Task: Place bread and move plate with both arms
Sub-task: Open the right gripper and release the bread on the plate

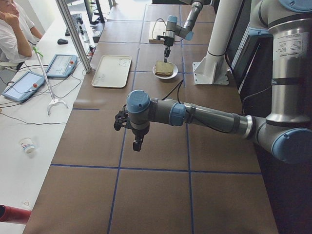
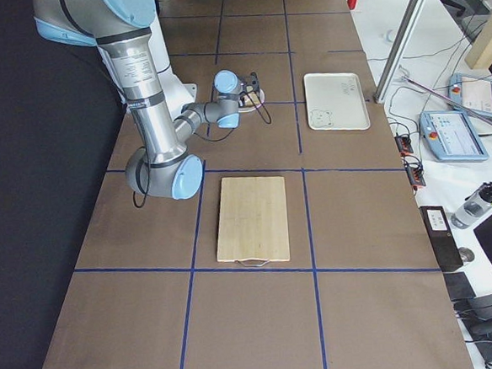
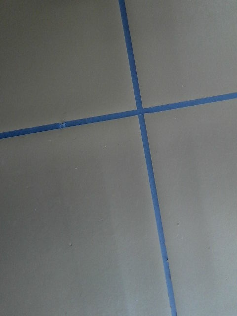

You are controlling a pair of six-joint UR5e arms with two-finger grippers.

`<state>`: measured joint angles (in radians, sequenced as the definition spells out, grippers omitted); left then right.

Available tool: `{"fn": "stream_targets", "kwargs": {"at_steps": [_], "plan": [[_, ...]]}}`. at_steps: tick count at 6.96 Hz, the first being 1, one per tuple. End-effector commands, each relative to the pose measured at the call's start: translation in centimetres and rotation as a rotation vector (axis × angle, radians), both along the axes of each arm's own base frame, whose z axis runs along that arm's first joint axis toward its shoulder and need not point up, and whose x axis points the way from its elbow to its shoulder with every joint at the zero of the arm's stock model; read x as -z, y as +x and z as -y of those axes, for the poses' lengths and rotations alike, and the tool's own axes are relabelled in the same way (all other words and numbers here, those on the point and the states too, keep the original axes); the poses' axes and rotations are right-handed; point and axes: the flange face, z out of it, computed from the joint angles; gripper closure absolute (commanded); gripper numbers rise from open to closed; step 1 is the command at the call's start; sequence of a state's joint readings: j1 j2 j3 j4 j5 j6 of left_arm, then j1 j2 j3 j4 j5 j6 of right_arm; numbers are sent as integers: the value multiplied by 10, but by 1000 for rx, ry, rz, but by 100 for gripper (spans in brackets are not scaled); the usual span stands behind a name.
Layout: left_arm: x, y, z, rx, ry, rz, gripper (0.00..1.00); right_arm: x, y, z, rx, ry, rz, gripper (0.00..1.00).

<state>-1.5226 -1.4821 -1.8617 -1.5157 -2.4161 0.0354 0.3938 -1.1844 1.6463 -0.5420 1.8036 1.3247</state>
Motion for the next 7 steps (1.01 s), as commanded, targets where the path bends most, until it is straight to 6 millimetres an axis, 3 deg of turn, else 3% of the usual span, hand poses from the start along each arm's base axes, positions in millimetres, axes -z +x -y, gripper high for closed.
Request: {"fn": "stream_targets", "kwargs": {"at_steps": [1, 2, 3, 4, 5, 6, 7], "plan": [[0, 0, 0, 0, 1, 0, 0, 0, 0, 0, -1, 12, -2, 100], [-1, 0, 0, 0, 0, 0, 0, -1, 0, 1, -4, 11, -4, 93], [-1, 0, -1, 0, 0, 0, 0, -3, -1, 1, -5, 7, -13, 55], [0, 0, 0, -2, 1, 0, 0, -4, -1, 2, -7, 6, -16, 36], [0, 0, 0, -2, 3, 0, 0, -4, -1, 3, -11, 7, -16, 26], [7, 3, 2, 4, 5, -5, 0, -2, 8, 8, -18, 7, -9, 9], [26, 36, 5, -18, -11, -43, 0, -7, 23, 8, -28, 2, -14, 1]]}}
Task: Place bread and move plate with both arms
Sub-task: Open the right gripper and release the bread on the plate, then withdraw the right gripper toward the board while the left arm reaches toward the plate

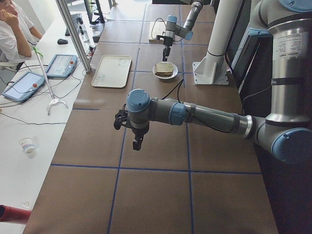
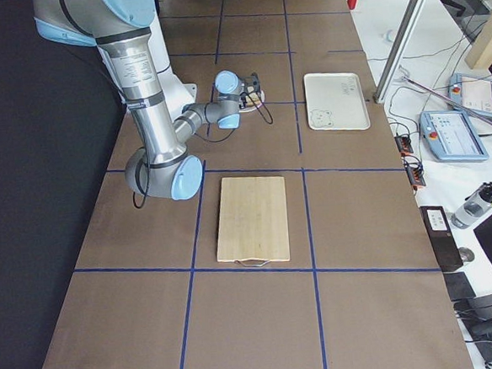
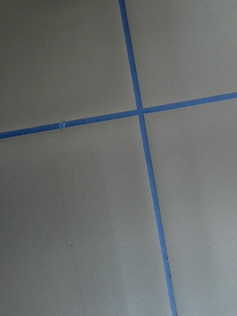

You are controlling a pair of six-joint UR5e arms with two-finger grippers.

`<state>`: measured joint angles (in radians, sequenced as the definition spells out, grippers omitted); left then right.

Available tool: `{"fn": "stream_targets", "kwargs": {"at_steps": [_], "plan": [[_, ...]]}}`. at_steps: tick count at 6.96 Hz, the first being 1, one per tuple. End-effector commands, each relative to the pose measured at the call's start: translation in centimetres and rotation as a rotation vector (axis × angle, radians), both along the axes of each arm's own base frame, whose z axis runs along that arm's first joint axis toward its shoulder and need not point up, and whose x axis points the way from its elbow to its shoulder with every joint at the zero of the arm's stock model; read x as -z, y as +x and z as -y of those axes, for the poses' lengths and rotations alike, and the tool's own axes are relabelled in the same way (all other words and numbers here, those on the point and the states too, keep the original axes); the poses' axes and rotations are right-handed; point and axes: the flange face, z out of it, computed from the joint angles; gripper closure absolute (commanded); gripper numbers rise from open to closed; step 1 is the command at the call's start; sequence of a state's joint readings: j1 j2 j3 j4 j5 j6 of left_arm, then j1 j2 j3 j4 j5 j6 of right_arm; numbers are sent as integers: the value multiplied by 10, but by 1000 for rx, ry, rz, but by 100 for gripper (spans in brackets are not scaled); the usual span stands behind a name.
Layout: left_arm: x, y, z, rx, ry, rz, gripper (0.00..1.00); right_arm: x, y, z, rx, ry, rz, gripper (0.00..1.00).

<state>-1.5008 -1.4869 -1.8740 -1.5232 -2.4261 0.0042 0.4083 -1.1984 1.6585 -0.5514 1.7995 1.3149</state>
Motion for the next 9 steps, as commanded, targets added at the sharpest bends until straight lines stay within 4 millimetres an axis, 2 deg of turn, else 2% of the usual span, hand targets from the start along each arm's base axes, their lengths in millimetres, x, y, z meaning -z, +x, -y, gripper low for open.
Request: {"fn": "stream_targets", "kwargs": {"at_steps": [1, 2, 3, 4, 5, 6, 7, 8, 9], "plan": [[51, 64, -2, 19, -66, -58, 0, -21, 32, 12, -25, -17, -26, 1], [93, 119, -17, 52, -157, -93, 0, -37, 61, 35, -37, -46, -65, 1], [117, 159, -30, 80, -214, -144, 0, -41, 101, 51, -19, -90, -106, 1], [139, 207, -42, 79, -227, -222, 0, -56, 141, 52, -15, -120, -128, 1], [169, 249, -35, 132, -279, -301, 0, -81, 181, 46, -38, -153, -158, 1], [198, 312, -32, 179, -329, -368, 0, -105, 215, 34, -64, -182, -194, 1], [213, 366, -37, 249, -388, -448, 1, -113, 228, 33, -78, -190, -205, 0], [206, 385, -45, 241, -442, -534, 9, -117, 233, 34, -83, -196, -211, 0], [199, 395, -51, 226, -457, -608, 9, -124, 238, 31, -85, -207, -222, 0]]}}
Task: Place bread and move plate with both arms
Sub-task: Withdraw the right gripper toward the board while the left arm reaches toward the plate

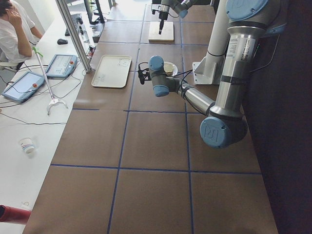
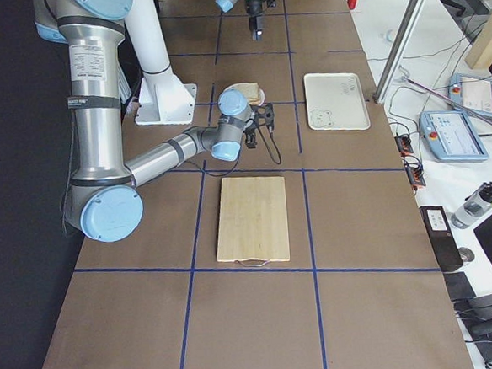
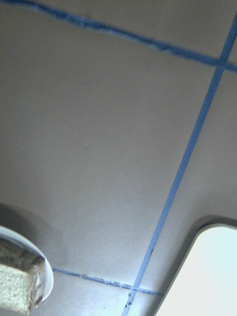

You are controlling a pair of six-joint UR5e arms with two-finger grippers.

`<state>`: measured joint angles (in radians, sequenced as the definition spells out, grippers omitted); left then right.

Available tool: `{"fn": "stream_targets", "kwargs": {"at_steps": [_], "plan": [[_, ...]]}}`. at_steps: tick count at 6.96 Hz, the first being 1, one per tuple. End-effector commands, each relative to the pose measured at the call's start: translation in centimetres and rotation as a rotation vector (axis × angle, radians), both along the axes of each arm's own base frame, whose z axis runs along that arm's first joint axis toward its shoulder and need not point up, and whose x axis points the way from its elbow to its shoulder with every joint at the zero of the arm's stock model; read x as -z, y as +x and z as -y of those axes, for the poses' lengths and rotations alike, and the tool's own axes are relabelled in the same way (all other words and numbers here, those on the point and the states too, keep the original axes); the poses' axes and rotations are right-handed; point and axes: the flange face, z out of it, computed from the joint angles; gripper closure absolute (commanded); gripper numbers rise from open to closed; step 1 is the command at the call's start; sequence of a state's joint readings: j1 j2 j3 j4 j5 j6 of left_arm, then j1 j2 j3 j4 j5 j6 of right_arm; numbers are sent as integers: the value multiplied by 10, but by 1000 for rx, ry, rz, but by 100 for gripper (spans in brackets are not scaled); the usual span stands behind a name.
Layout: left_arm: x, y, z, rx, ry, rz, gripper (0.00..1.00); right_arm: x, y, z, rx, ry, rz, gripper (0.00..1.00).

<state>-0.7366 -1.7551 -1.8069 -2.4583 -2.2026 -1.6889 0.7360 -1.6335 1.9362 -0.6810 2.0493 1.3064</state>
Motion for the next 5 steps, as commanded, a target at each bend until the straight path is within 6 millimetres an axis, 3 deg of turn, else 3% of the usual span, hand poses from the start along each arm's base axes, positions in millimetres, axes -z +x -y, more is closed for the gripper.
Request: {"fn": "stream_targets", "kwargs": {"at_steps": [1, 2, 4, 5], "plan": [[-7, 51, -17, 49, 15, -157, 9, -9, 9, -2, -8, -14, -15, 0], [-5, 83, -43, 79, 46, -197, 9, -7, 11, -3, -11, -11, -10, 0], [-1, 97, -59, 89, 73, -266, 19, -7, 15, -3, -16, -11, -10, 0], [-7, 117, -61, 112, 79, -284, 28, -9, 15, -4, -16, -13, -14, 0]]}}
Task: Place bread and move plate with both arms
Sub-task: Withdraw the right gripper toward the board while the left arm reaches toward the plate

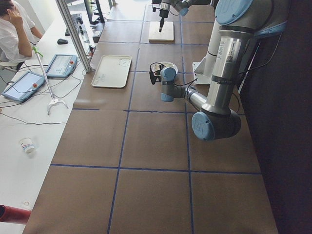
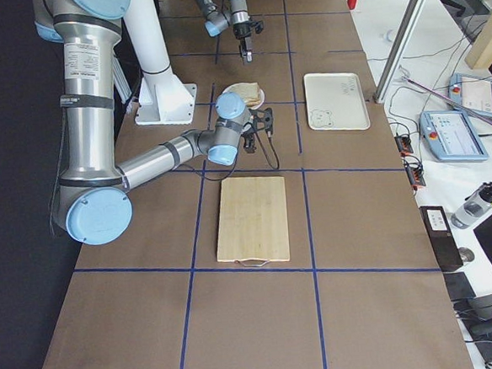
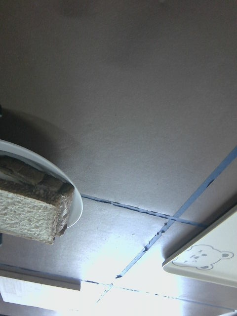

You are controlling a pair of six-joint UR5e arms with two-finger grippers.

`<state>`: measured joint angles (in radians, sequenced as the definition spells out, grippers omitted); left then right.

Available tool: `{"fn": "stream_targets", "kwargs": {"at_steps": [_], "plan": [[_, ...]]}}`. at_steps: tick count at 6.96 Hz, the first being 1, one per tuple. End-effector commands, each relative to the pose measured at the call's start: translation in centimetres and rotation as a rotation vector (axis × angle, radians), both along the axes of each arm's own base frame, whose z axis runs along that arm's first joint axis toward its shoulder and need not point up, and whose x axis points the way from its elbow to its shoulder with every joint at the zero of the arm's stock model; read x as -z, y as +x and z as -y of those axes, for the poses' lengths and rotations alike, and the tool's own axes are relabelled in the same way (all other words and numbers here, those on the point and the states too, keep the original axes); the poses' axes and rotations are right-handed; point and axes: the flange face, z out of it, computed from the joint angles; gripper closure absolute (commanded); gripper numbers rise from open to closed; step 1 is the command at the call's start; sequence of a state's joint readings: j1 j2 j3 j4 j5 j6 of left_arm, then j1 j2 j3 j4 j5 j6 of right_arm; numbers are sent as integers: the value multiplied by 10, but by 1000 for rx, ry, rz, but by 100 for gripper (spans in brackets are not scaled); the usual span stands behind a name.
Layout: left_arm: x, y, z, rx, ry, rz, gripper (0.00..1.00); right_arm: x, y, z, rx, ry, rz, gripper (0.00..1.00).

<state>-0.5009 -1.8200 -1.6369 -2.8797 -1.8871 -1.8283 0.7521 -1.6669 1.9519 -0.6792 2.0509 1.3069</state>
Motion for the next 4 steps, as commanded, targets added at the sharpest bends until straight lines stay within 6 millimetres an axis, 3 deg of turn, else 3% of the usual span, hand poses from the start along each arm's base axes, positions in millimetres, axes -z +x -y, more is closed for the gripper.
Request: {"fn": "stream_targets", "kwargs": {"at_steps": [1, 2, 4], "plan": [[-14, 37, -14, 52, 23, -78, 32, -1, 1, -1, 0, 0, 0, 0], [-18, 58, -28, 63, 23, -94, 34, 0, 4, 0, -7, 1, 1, 0], [-22, 71, -29, 75, 21, -101, 38, 0, 9, 4, -21, 1, 1, 0]]}}
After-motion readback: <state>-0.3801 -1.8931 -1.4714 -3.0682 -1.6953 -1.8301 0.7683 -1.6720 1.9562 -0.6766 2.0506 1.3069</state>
